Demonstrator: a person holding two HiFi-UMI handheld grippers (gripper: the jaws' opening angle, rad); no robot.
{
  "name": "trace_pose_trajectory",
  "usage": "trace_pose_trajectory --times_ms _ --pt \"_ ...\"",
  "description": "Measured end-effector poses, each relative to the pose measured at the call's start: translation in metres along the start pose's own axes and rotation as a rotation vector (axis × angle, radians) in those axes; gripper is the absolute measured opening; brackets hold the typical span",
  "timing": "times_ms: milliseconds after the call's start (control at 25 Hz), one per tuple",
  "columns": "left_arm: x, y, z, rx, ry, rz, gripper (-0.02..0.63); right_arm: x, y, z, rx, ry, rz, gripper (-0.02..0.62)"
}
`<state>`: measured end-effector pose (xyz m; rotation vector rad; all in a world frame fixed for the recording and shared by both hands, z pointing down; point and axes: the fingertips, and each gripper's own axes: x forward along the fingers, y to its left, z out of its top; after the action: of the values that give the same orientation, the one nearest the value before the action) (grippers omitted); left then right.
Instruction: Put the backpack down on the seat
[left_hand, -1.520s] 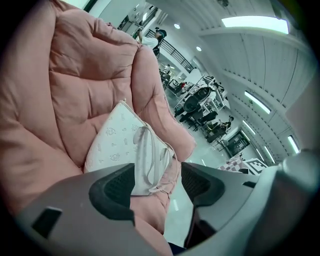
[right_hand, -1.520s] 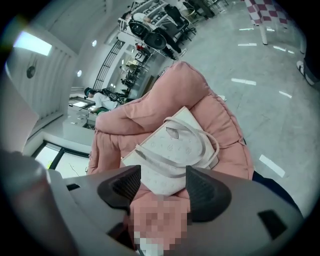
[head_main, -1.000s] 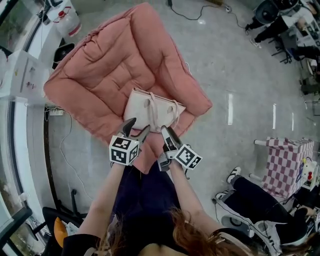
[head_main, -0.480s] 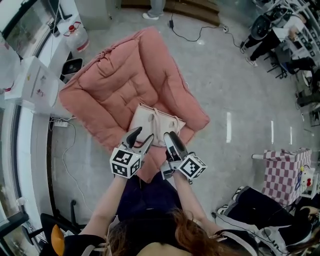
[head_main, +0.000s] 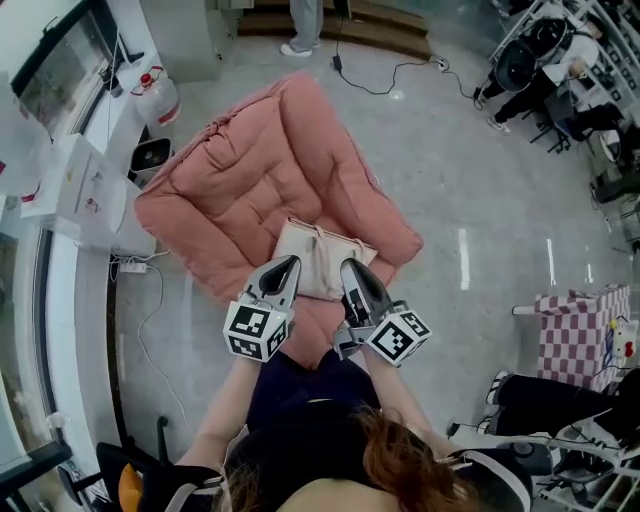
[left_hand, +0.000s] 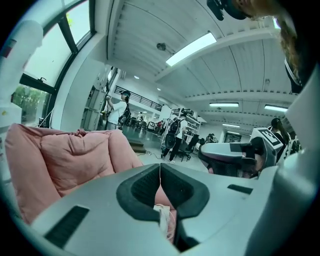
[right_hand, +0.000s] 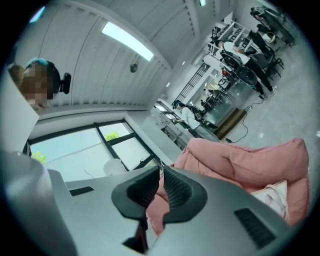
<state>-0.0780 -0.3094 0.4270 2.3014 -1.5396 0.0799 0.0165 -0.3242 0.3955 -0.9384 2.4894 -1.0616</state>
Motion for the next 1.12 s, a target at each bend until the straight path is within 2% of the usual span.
trace_pose_trajectory --times_ms 120,360,560,1120 --pt "-0.004 -0.005 0.004 0.023 0.009 -0.018 0.02 0.002 0.008 -0.001 -0.075 0.022 -0.003 0.054" --pt "-0.005 -0.012 0.003 0.051 0.021 -0.041 0.02 0.001 0.007 -0.015 -0.15 0.089 -0.032 0.046" --pt "-0.007 -0.014 0.004 0.061 0.01 -0.041 0.02 -0.005 -0.002 -0.022 -0.123 0.116 -0.062 0.043" --pt "0.001 -0.017 0.002 0.075 0.003 -0.031 0.02 -0.003 -0.014 -0.022 -0.169 0.136 -0.093 0.035"
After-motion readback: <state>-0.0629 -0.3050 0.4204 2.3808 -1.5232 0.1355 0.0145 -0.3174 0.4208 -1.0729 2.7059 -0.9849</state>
